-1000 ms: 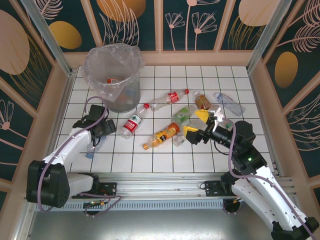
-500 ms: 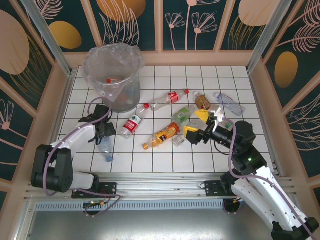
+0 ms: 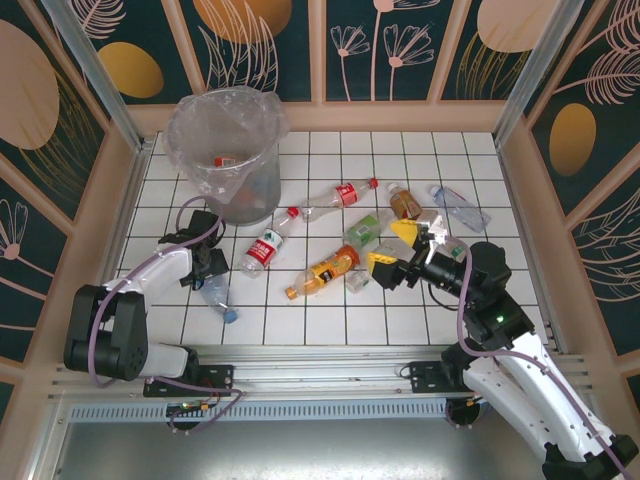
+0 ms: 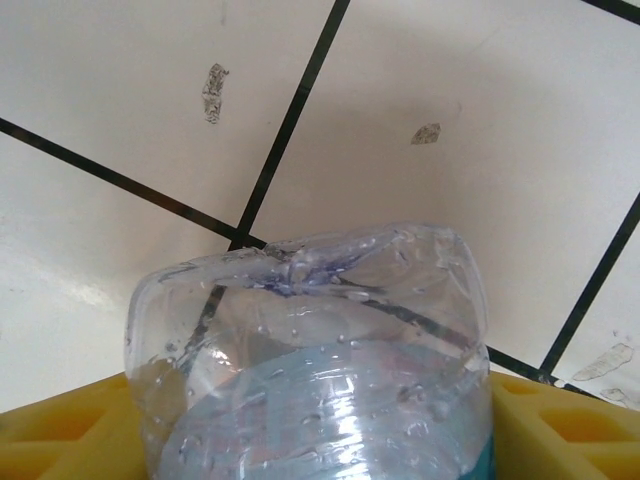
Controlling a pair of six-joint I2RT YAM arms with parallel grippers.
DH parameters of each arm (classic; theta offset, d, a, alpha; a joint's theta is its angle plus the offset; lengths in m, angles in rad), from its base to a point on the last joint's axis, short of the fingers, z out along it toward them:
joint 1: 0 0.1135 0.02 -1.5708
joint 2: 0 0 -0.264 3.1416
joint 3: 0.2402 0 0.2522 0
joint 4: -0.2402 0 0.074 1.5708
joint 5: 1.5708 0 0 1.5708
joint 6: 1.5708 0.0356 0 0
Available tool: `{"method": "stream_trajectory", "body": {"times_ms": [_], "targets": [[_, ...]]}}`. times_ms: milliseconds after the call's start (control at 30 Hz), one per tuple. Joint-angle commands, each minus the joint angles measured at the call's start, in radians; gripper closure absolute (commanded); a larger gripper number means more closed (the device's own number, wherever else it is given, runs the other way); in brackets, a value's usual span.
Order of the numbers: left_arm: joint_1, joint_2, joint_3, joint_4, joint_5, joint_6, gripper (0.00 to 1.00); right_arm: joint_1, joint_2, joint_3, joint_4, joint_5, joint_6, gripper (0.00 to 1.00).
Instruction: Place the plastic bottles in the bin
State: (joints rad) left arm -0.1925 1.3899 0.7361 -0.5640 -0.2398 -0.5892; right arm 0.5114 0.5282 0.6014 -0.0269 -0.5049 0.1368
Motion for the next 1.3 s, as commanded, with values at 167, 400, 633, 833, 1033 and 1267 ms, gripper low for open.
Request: {"method": "stream_trajectory", "body": {"times_ms": [167,400,633,833,1033,1267], "targets": [[-0.001,-0.111,0.004,-0.070,0.027,-0.041,0.31,-0.007,-0.015,0.031,0.011,-0.021,0.000,0.01],[0.000,-0.217,0.069,-0.161,0.005,-0.058,0.32,-0.007,-0.025,0.012,0.063,-0.150,-0.006,0.01],[0.003,-0.280,0.207,-0.269,-0.042,-0.037,0.33,-0.007,-0.062,-0.018,0.133,-0.259,-0.002,0.01],[0.006,-0.253,0.414,-0.298,0.000,-0.016,0.34,-0.007,-0.094,-0.023,0.140,-0.261,-0.016,0.01],[0.005,-0.182,0.634,-0.298,0.048,0.011,0.34,-0.006,-0.115,-0.033,0.156,-0.237,-0.020,0.01],[0.006,-0.054,0.885,-0.266,0.166,0.025,0.34,-0.007,-0.153,-0.055,0.189,-0.147,-0.022,0.01]]}}
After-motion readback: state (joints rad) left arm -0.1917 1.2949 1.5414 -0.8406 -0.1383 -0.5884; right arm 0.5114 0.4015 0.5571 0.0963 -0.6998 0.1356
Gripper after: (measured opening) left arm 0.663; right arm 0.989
